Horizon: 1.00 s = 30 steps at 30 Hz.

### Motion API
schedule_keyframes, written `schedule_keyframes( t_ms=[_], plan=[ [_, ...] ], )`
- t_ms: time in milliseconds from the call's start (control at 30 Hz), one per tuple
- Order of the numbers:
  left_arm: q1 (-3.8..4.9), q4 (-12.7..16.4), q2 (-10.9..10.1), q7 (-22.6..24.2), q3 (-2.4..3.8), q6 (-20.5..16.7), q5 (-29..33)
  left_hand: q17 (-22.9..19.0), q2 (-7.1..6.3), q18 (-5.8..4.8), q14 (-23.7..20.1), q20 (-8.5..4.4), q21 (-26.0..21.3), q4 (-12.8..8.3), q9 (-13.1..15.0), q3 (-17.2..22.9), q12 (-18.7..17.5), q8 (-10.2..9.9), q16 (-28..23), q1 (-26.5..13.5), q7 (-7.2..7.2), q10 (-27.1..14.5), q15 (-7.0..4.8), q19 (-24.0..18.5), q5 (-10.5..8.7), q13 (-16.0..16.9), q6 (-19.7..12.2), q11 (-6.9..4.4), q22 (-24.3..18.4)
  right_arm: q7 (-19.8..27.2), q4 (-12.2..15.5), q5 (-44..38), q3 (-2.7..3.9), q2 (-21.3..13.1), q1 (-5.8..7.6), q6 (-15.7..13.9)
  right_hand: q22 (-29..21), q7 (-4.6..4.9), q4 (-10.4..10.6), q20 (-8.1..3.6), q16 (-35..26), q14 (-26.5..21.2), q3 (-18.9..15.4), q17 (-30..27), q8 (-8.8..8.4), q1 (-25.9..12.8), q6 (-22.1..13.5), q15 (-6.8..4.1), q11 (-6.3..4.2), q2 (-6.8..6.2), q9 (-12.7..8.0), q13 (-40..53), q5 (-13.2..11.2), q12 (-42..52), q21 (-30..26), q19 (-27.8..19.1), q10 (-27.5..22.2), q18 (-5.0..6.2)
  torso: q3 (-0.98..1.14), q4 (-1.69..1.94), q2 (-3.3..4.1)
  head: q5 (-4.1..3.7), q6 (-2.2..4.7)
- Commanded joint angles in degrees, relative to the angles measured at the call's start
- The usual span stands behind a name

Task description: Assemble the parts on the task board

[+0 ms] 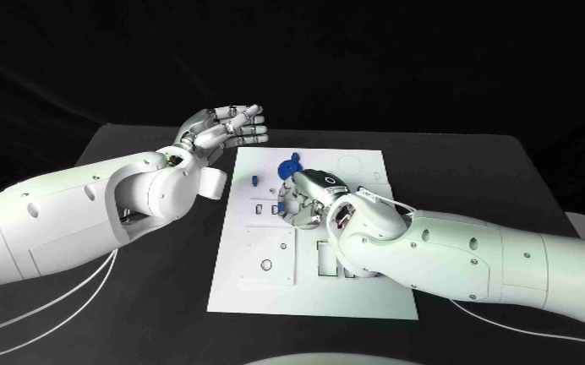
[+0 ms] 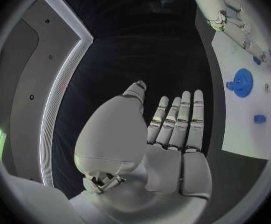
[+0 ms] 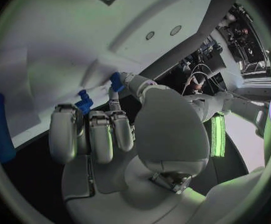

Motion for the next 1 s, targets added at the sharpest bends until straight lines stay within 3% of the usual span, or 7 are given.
schedule_keyframes(
  t_ms=[33,633,1000],
  plan=[
    [0.02,0.1,0.1,0.1,0.03,1.1,-0.2,0.0,0.32,0.12,-0.2,-0.01,-0.3,0.1,0.1,-0.4,-0.2,0.2,-0.3,0.2,4.58,-0.3,0.01,-0.2,-0.26,-0.1,-0.5,0.04,0.0,-0.7,0.0,-1.7,-0.02,-0.1,-0.09,0.0,5.6,0.07,-0.1,-0.10,0.2,6.0,0.0,15.1,-0.34,-0.4,-0.4,-0.31,-0.03,-0.03,0.0,7.9,-0.1,-0.3,-0.3,0.3,0.7,-0.65,0.02,-0.03,0.00,0.04,-0.06],
    [0.02,0.1,0.0,0.1,0.02,1.1,-0.2,0.0,0.34,0.10,-0.3,-0.01,-0.3,0.1,0.1,-0.5,-0.2,0.2,-0.3,0.2,4.59,-0.4,0.02,-0.3,-0.28,-0.1,-0.5,0.05,-0.1,0.0,0.0,-1.2,-0.02,-0.1,-0.10,0.8,5.3,0.49,0.2,0.06,0.2,6.0,-0.3,15.1,-1.16,-1.5,-1.3,-0.04,0.32,-0.88,-0.2,7.4,-0.2,-0.8,-0.7,0.1,0.2,-0.57,0.03,-0.02,0.02,0.17,-0.23],
    [0.01,0.0,0.1,0.0,0.01,1.1,-0.2,0.0,0.35,0.10,-0.3,-0.01,-0.3,0.1,0.1,-0.5,-0.2,0.2,-0.3,0.2,4.60,-0.5,0.03,-0.3,-0.28,-0.1,-0.5,0.06,-0.1,0.1,-0.1,-1.0,-0.02,-0.1,-0.10,0.8,5.2,1.17,0.4,0.43,0.2,6.0,-0.7,15.1,-2.57,-2.0,-3.1,0.42,0.90,-1.53,-0.8,6.5,-0.3,-1.5,-1.0,0.0,-0.5,-0.53,0.00,-0.04,0.00,0.18,-0.25]
  ],
)
